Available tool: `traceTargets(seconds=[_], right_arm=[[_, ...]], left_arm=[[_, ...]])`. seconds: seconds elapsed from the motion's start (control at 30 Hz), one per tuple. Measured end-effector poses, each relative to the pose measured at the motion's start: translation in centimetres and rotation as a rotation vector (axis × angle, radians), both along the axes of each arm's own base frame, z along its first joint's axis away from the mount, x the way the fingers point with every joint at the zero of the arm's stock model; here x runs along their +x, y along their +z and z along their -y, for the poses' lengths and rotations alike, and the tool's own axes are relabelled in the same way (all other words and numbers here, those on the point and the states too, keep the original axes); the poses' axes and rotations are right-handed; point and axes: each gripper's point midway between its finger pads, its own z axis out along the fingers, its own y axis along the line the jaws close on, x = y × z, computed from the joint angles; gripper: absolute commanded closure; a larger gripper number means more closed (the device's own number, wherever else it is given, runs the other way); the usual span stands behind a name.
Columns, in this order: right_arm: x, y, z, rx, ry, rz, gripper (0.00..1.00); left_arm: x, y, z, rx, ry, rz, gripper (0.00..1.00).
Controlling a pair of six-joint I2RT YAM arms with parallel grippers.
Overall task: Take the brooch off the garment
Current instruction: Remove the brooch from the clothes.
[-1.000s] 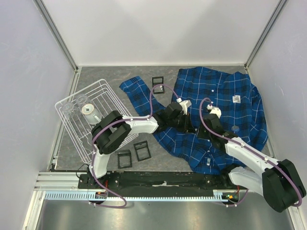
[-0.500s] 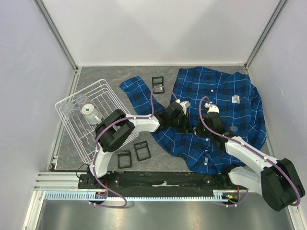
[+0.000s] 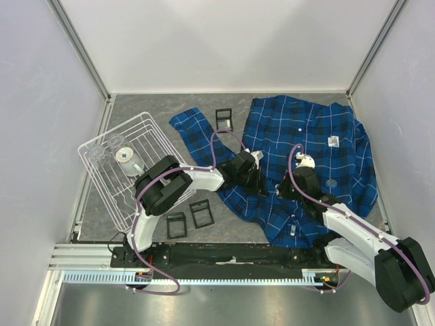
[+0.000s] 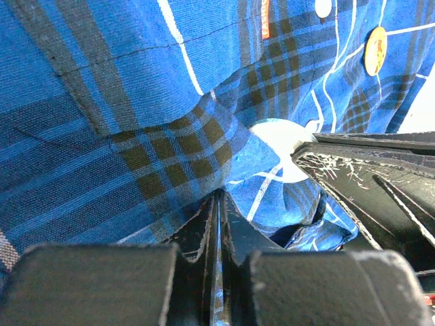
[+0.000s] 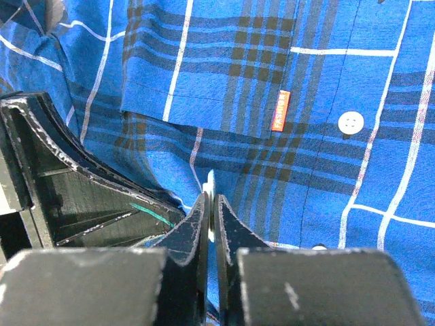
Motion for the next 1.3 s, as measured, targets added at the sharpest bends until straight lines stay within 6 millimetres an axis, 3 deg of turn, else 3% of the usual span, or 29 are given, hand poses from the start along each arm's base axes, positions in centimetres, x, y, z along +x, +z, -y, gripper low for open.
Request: traceTargets(seconds=[0.07,0.5,1.3], right_arm=[[0.0,-0.1,0.0,0.005,-0.007,-0.005,0.78],[-0.2,-0.7,-0.1,-0.018,-0.015,-0.091,0.53],[0.0,-1.7,-0.4,-0.129,0.059,-0.169,0.66]], left_arm=[[0.0,0.0,0.0,-0.001,0.0,0.001,0.92],[-0.2,-0.1,0.0,-0.012,-0.006,-0.004,0.92],[-0.6,0.2,0.3,-0.026,-0.021,-0.005,0.92]])
